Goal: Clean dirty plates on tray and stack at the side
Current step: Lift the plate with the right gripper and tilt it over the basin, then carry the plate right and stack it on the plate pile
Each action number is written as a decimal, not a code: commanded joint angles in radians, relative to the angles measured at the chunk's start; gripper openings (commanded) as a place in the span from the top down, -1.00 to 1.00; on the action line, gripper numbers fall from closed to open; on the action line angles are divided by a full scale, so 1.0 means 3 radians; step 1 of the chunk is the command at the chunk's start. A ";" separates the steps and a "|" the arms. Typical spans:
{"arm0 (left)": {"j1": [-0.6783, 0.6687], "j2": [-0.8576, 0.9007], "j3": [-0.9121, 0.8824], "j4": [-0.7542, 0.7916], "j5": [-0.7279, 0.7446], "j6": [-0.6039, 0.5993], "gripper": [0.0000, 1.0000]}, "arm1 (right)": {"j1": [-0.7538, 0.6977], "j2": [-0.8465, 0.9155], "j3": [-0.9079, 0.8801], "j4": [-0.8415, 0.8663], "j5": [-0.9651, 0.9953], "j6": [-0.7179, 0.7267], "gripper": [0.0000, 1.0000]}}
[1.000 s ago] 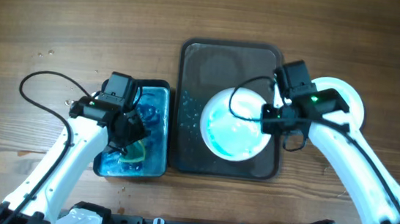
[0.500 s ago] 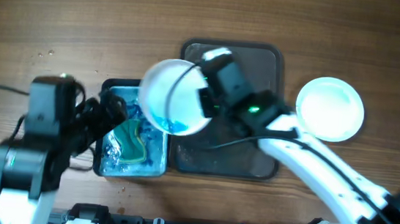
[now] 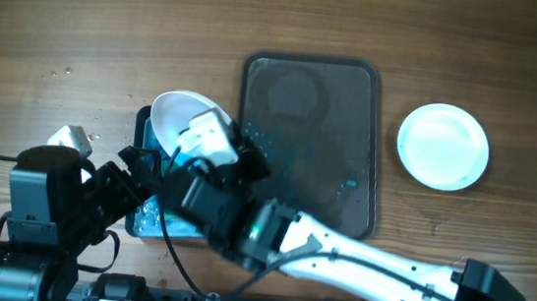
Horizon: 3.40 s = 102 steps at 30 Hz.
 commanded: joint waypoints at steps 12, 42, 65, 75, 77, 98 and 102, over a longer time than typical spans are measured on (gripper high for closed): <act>0.0023 -0.0003 0.0028 -0.0004 0.0061 0.0017 -1.00 | 0.0497 -0.0029 0.0075 0.0841 0.1216 -0.1368 0.91; 0.0023 -0.0003 0.0028 -0.0011 0.0061 0.0017 -1.00 | 0.0042 -0.0036 0.0069 0.0456 -0.0220 -0.0327 0.91; 0.0023 -0.0003 0.0028 -0.0011 0.0061 0.0017 -1.00 | -0.3506 -0.0893 0.0069 -0.1203 -0.4125 0.1312 0.92; 0.0023 -0.0003 0.0028 -0.0011 0.0061 0.0017 -1.00 | -0.5111 -0.0261 0.0008 -0.1826 -0.3941 0.1041 0.91; 0.0023 -0.0003 0.0028 -0.0011 0.0061 0.0017 -1.00 | -0.5229 -0.0090 -0.0058 -0.1829 -0.3939 0.1043 0.91; 0.0023 -0.0003 0.0028 -0.0011 0.0061 0.0017 -1.00 | -0.5411 -0.0576 -0.0017 -0.2407 -0.4327 0.0772 0.10; 0.0023 -0.0003 0.0028 -0.0011 0.0061 0.0017 -1.00 | -0.5156 -0.1214 -0.0017 -0.2397 -0.5021 0.0467 0.11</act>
